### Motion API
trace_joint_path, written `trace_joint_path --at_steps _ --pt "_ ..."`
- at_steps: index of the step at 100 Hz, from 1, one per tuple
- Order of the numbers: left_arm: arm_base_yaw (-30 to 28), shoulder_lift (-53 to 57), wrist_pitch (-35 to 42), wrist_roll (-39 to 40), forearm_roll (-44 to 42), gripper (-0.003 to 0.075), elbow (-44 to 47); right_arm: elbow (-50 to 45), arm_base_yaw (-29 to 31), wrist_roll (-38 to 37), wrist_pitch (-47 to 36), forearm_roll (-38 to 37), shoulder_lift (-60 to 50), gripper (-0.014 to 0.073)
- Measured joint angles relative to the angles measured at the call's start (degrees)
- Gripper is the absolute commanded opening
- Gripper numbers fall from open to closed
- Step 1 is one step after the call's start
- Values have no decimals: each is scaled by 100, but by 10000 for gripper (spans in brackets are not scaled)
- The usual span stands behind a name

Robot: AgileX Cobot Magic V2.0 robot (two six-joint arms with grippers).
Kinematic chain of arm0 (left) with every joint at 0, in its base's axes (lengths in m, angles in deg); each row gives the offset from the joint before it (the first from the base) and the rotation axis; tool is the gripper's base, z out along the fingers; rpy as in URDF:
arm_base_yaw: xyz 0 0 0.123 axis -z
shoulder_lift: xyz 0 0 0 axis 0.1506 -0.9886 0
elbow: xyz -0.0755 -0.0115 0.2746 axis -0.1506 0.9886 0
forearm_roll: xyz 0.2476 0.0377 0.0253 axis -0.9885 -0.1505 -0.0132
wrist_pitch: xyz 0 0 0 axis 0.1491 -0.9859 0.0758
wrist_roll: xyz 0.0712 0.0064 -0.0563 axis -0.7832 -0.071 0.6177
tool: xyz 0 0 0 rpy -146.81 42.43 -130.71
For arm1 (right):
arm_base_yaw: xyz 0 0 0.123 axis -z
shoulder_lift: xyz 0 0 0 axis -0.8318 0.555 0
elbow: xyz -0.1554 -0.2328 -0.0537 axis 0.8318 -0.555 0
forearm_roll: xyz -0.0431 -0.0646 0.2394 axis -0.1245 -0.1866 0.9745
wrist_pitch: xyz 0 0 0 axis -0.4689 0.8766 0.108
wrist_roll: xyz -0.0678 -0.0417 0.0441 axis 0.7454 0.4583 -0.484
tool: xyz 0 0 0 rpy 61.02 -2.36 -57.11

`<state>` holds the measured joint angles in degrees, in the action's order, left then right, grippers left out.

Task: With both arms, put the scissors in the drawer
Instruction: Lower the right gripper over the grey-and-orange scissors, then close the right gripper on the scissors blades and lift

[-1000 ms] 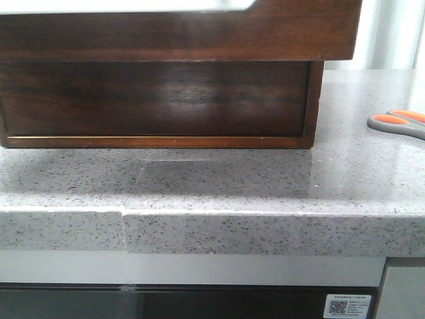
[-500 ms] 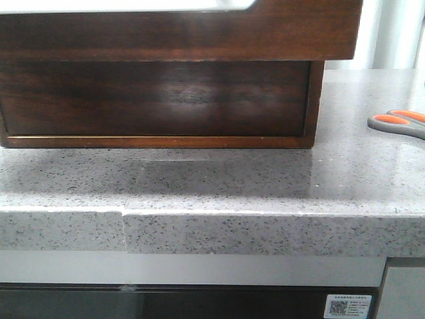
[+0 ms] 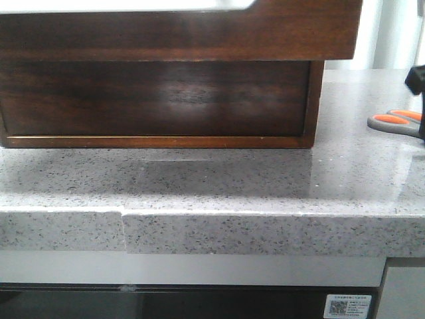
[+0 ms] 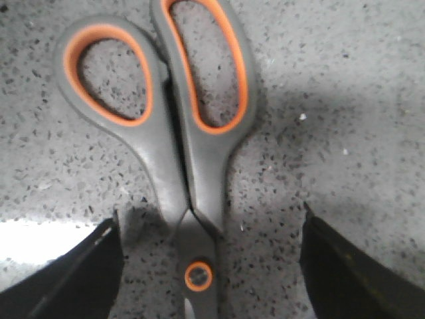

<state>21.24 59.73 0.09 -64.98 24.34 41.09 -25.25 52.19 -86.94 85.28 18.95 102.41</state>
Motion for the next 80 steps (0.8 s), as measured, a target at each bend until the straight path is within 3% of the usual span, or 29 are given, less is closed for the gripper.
trace_joint_path --at_steps 7,14,26,36,62,80 --pt "0 0 0 0 0 -19 0 2 0 0 -25 12 64 491" --pt "0 0 0 0 0 -19 0 15 0 0 -52 12 113 420" --pt "0 0 0 0 0 -19 0 29 0 0 -78 64 135 174" --pt "0 0 0 0 0 -19 0 38 0 0 5 68 135 -83" --pt "0 0 0 0 0 -19 0 66 0 0 206 137 32 -79" --pt "0 0 0 0 0 -19 0 25 -111 14 49 227 -927 -79"
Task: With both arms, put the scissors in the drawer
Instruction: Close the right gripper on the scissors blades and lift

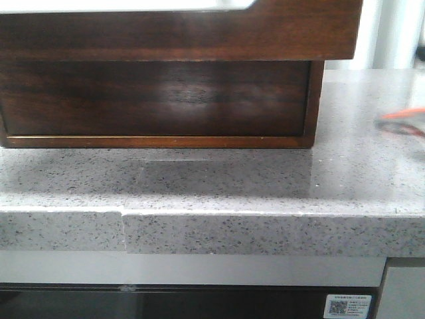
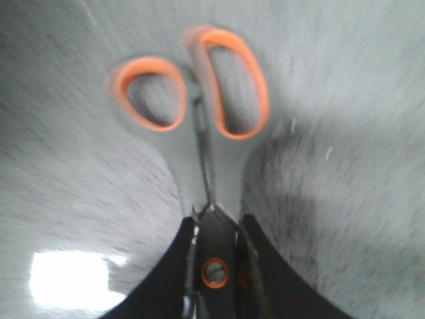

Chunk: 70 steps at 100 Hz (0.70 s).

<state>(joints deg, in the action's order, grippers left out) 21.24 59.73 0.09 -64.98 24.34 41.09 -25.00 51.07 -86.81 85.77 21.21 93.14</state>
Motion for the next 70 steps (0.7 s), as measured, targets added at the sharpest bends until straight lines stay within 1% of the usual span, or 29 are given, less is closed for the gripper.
trace_joint_path --at_steps 10,24,41,49,70 --pt "0 0 0 0 10 -19 0 135 -232 0 -318 10 -719 -79" --pt "0 0 0 0 10 -19 0 599 -631 0 -581 20 -1280 -78" --pt "0 0 0 0 10 -19 0 1320 -1093 13 -556 20 -1348 -78" --pt "0 0 0 0 10 -19 0 1548 -1411 174 -629 20 -1348 -79" --pt "0 0 0 0 10 -19 0 1999 -2671 915 -976 8 -1141 -79"
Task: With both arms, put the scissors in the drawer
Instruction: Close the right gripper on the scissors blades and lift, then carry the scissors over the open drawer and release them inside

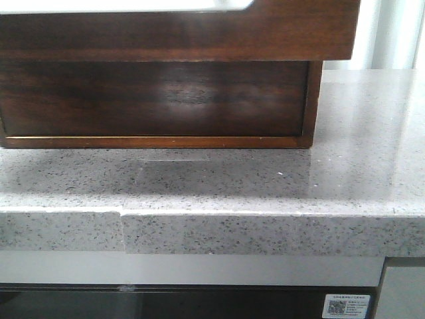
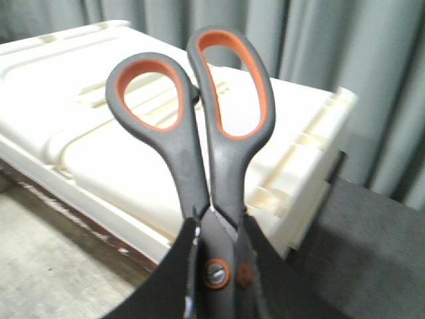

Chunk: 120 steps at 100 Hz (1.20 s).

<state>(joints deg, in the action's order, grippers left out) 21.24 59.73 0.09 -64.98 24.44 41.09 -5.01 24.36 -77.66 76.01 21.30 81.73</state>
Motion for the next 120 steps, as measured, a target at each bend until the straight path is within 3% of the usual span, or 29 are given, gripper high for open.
trace_joint_path --at_steps 31,87,97,114,120 --pt "0 0 0 0 0 -19 0 65 -1520 770 -146 -1008 1033 -79" --pt "0 0 0 -10 0 -19 0 68 -1708 834 -170 -1544 2070 -75" --pt "0 0 0 -10 0 -18 0 103 -1721 834 -131 -1580 2103 12" --pt "0 0 0 -10 0 -18 0 114 -1721 834 0 -1585 2116 360" --pt "0 0 0 -10 0 -18 0 114 -1721 823 23 -1585 2116 442"
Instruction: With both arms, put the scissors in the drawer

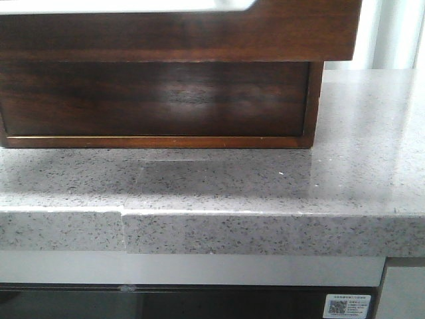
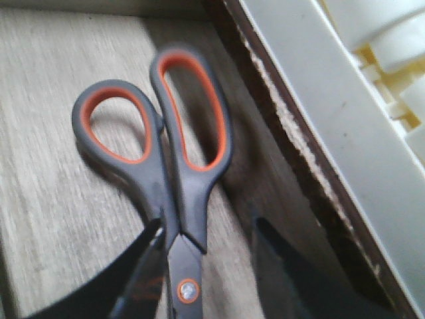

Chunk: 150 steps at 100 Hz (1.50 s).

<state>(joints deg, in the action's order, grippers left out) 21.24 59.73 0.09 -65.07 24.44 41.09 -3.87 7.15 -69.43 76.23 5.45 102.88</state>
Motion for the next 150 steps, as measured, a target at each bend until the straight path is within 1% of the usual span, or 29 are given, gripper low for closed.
trace_joint_path --at_steps 3,7,12,16,21,24,26,32,33,34,39,42,51,58,84,98,110,123,150 --pt "0 0 0 0 0 -18 0 0 0 0 10 0 0 468" --pt "0 0 0 0 0 -19 0 0 0 0 8 -9 0 471" --pt "0 0 0 0 0 -19 0 11 0 -24 8 -9 -12 458" --pt "0 0 0 0 0 -19 0 11 0 -80 51 -24 -64 426" --pt "0 0 0 0 0 -19 0 11 0 -191 130 -24 -135 354" --pt "0 0 0 0 0 -19 0 -3 -13 -286 192 -12 -199 281" --pt "0 0 0 0 0 -19 0 -1 -21 -353 241 -12 -262 248" --pt "0 0 0 0 0 -19 0 -11 -41 -574 401 92 -517 78" --pt "0 0 0 11 0 -19 0 -26 -52 -596 415 94 -552 78" --pt "0 0 0 12 0 -19 0 -26 -55 -635 428 118 -589 36" --pt "0 0 0 84 0 -19 0 -117 -69 -739 459 146 -923 -26" --pt "0 0 0 128 -13 -19 0 -222 -79 -767 459 158 -1119 -38" --pt "0 56 102 312 -112 -19 0 -630 -79 -843 445 169 -1840 -40" --pt "0 154 191 417 -238 -19 0 -1122 -79 -933 445 169 -2491 -40" --pt "0 381 220 473 -440 -19 0 -3457 -79 -1079 485 80 -5223 -40" --pt "0 393 220 486 -452 -19 0 -4312 -79 -1079 522 -9 -6531 -40" --pt "0 393 220 500 -452 -19 0 -4666 -79 -1079 522 -9 -7328 -40" --pt "0 393 220 500 -452 -19 0 -4732 -79 -1079 522 -23 -7865 -40" --pt "0 393 220 500 -452 -19 0 -4732 -79 -1079 522 -40 -8049 -40"
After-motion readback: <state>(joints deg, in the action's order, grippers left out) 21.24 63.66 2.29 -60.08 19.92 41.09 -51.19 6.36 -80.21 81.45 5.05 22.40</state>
